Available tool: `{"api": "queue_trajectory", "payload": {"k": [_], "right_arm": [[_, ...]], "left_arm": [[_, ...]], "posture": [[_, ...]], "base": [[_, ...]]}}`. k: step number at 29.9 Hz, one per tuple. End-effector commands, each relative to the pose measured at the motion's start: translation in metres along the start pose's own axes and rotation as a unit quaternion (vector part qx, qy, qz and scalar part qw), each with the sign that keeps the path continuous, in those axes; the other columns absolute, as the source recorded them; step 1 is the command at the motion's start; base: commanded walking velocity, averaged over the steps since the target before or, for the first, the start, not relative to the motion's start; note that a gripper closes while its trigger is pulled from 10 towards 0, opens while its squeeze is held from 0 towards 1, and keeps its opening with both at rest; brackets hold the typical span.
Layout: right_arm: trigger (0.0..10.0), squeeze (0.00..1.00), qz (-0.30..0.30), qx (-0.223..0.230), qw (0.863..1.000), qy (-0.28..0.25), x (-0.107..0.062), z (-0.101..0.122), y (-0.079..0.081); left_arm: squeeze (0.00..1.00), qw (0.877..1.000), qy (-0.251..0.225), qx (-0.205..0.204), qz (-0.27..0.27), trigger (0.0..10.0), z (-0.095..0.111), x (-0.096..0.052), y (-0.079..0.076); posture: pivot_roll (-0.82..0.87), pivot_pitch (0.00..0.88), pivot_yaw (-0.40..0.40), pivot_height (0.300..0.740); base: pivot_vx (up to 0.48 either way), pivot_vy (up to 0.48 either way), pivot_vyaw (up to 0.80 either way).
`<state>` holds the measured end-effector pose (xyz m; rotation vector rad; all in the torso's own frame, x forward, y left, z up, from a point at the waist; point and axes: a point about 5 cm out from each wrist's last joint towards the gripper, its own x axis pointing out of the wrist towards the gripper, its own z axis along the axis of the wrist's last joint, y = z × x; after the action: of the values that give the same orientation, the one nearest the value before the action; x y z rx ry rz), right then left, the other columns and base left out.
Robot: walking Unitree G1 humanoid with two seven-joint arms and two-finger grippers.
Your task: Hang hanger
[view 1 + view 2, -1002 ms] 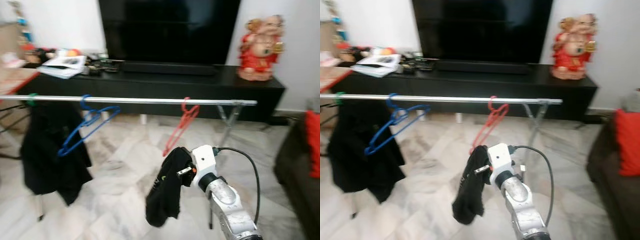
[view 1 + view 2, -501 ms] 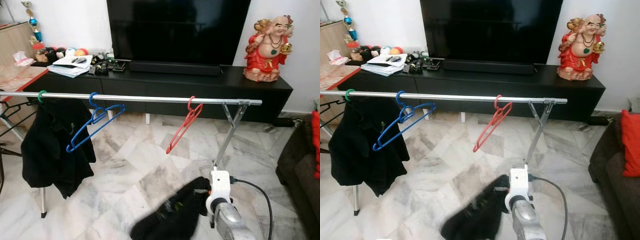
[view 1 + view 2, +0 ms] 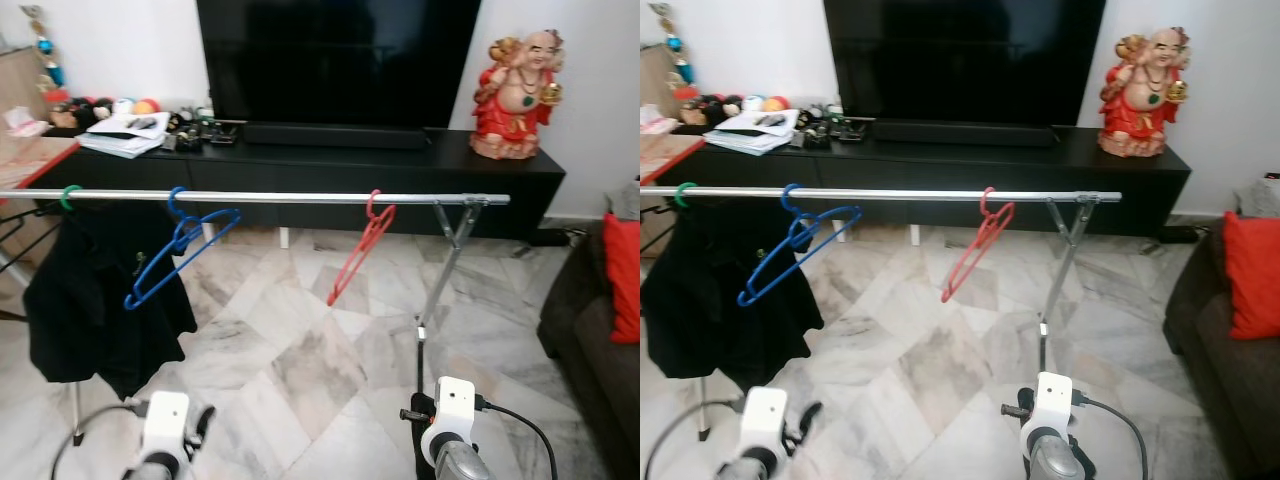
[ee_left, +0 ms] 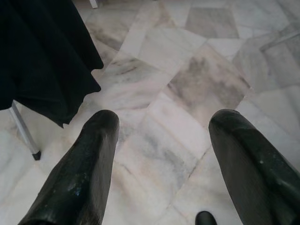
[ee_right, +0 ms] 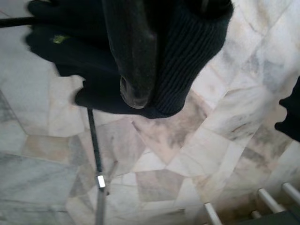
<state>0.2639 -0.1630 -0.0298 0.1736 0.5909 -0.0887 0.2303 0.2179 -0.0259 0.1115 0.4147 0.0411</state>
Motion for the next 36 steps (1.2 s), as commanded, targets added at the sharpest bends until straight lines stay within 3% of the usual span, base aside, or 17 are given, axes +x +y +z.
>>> {"api": "queue_trajectory", "payload": {"k": [1, 7, 17, 21, 36], "right_arm": [[10.0, 0.0, -0.015, 0.018, 1.0, -0.005, 0.001, 0.003, -0.003], [10.0, 0.0, -0.017, 0.018, 1.0, -0.003, 0.001, 0.001, -0.005], [10.0, 0.0, -0.016, 0.017, 1.0, -0.004, 0.001, 0.001, -0.005], [10.0, 0.0, -0.006, -0.004, 1.0, -0.023, 0.004, 0.014, 0.0], [10.0, 0.0, 0.0, -0.011, 1.0, -0.012, 0.004, 0.007, 0.008]], "left_arm": [[0.0, 1.0, -0.025, 0.006, -0.008, 10.0, 0.008, -0.001, 0.003], [0.0, 0.999, -0.038, -0.009, 0.003, 10.0, 0.012, -0.005, 0.008], [0.0, 0.999, -0.039, -0.007, 0.0, 10.0, 0.012, -0.005, 0.008], [0.0, 0.998, -0.058, -0.006, -0.004, 10.0, 0.029, 0.001, 0.009], [0.0, 0.998, -0.066, -0.001, -0.018, 10.0, 0.041, -0.001, 0.012]], "posture": [[0.12, 0.0, 0.029, 0.74], [0.13, 0.0, 0.028, 0.74], [0.13, 0.0, 0.028, 0.74], [0.14, 0.0, 0.032, 0.74], [0.16, 0.0, 0.039, 0.74]], "base": [[0.0, 0.0, 0.0], [0.0, 0.056, 0.0], [0.0, 0.426, 0.0], [0.0, 0.48, 0.0], [0.0, 0.448, 0.0]]}}
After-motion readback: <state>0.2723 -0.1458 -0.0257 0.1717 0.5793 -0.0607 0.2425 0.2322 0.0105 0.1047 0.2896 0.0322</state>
